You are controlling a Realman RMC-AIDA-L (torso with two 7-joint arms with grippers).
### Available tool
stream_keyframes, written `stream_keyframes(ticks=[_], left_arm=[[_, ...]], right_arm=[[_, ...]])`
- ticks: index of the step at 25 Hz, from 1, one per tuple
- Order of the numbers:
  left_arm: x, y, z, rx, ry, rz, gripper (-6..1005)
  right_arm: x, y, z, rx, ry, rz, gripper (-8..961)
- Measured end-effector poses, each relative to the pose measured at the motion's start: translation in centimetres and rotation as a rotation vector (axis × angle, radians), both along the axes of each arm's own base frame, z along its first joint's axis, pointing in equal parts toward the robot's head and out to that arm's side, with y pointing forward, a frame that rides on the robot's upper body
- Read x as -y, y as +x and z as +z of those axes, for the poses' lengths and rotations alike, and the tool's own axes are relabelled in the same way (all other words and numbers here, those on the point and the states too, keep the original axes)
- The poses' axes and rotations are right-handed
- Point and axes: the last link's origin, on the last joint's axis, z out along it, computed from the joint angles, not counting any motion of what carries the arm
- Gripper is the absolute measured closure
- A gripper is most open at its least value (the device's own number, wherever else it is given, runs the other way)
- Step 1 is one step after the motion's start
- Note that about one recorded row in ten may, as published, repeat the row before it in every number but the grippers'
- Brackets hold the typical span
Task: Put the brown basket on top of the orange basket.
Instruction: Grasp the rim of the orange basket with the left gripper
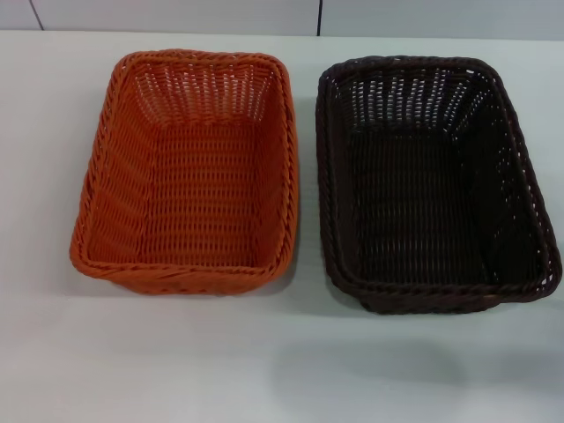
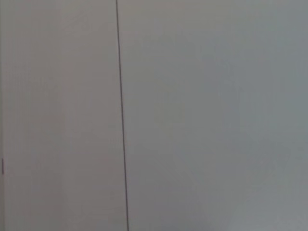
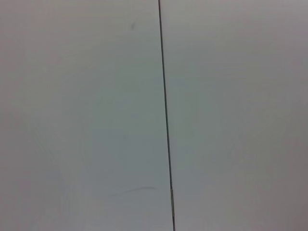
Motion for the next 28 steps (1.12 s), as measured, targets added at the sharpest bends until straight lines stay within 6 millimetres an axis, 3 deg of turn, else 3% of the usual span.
stream_keyframes(ticks=[12,14,17,19,23,24,28], left_arm=[[-0.7,1.1,-0.6,-0.024,-0.047,-0.064,216],[-3.0,2.8,-0.1,0.005,-0.097,-0.186,216],[-3.4,3.0,0.1,0.026,-0.108,-0.201,216],[-5.9,4.5,1.0,0.017,-0.196,-0.207,216],[-6.5,5.1,1.2,0.005,-0.217,-0.193,216],[-8.8,7.9,2.9,-0.029,-0.308,-0.147,216],[-10.4,10.3,4.3,-0.033,-0.424,-0.059,216]], right_arm=[[-0.2,-0.2,-0.1,0.001,-0.006,0.009,186],[-0.3,-0.2,0.0,0.001,-0.006,0.012,186],[-0.4,-0.3,-0.1,0.0,-0.007,0.017,186],[-0.3,-0.4,-0.1,0.001,-0.009,0.022,187],[-0.3,-0.5,-0.2,0.001,-0.01,0.024,187],[-0.2,-0.5,-0.2,0.001,-0.01,0.024,187],[-0.3,-0.5,-0.2,0.002,-0.01,0.025,186]])
